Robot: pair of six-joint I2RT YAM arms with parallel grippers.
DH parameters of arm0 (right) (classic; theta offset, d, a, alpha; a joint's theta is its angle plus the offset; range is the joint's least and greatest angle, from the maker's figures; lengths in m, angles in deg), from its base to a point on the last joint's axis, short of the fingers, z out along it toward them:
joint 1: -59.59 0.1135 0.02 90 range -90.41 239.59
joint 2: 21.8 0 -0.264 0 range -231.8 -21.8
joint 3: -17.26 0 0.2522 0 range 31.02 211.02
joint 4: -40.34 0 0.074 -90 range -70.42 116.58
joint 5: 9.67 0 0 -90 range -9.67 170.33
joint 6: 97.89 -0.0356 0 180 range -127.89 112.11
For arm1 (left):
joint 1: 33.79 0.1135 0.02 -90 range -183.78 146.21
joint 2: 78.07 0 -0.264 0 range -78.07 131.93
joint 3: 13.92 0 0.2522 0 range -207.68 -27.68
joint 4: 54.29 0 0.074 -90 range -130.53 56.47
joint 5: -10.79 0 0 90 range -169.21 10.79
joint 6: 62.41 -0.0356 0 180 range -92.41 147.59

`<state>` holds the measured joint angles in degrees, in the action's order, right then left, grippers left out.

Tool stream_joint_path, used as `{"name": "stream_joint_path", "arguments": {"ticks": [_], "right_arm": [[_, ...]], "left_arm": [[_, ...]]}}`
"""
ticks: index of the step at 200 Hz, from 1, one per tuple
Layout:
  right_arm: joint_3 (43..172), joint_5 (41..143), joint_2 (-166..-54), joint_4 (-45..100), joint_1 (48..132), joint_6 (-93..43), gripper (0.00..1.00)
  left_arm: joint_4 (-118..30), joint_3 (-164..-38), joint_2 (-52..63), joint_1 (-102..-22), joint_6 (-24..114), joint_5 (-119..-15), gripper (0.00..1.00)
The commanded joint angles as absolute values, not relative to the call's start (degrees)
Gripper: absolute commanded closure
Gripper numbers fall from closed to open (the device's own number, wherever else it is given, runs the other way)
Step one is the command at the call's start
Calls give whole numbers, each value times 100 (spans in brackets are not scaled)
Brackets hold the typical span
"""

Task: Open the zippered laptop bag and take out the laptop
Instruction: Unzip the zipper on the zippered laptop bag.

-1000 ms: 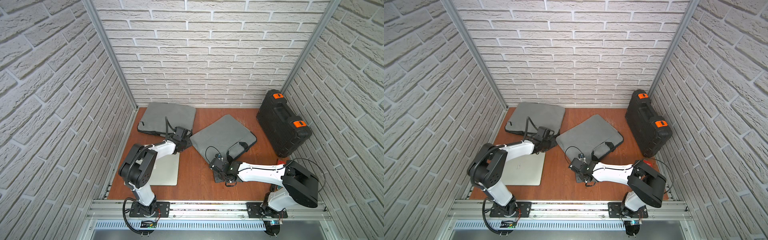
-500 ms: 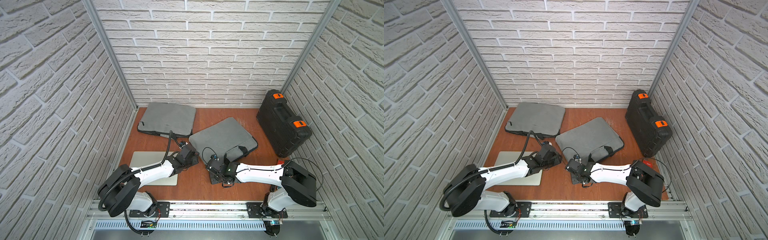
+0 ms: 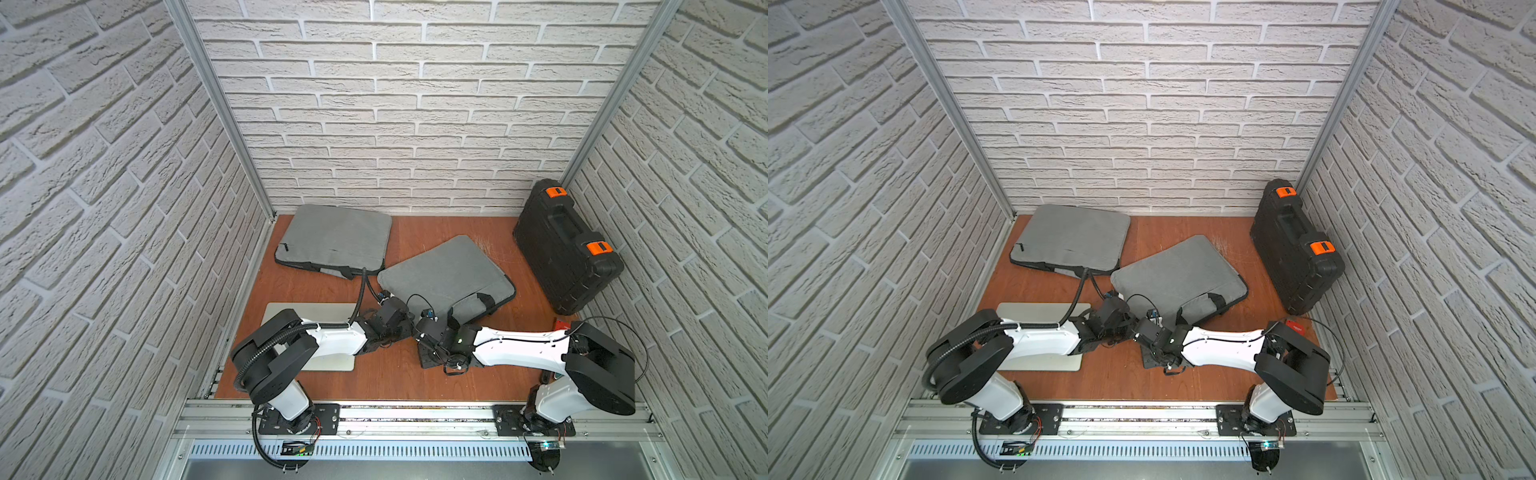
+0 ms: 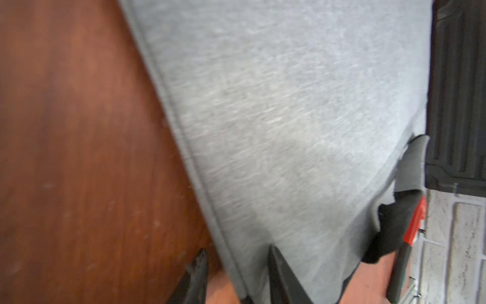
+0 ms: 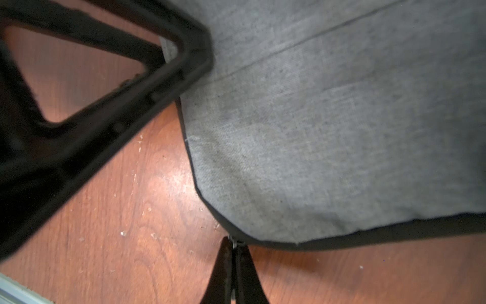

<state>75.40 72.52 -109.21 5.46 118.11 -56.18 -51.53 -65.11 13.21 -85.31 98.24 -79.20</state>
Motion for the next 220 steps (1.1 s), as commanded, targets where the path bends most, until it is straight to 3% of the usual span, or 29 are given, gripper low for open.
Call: {"name": "stream_joint_path", "arguments": {"ticks": [1, 42, 89, 118, 182, 220], "right_arm": [[7477, 7356, -10707, 707, 11896, -5662, 94], [7531, 7430, -10762, 794, 11896, -5628, 94], [7524, 7388, -10685, 688, 11892, -5638, 94], [7316, 7339, -10474, 575, 11892, -5728, 94], [7211, 7163, -10137, 156, 11879, -5481, 94], [7223, 7565, -10132, 137, 11782, -5139, 94]], "left_arm": [[-5504, -6616, 1414, -8565, 9843, -7692, 61], [-5635, -6614, 1455, -8574, 9881, -7566, 64], [-5655, -6591, 1477, -8538, 9929, -7559, 90], [-5652, -6615, 1489, -8494, 9904, -7565, 100], [-5692, -6617, 1587, -8481, 9920, -7517, 100], [-5721, -6608, 1622, -8477, 9930, -7516, 100]]}}
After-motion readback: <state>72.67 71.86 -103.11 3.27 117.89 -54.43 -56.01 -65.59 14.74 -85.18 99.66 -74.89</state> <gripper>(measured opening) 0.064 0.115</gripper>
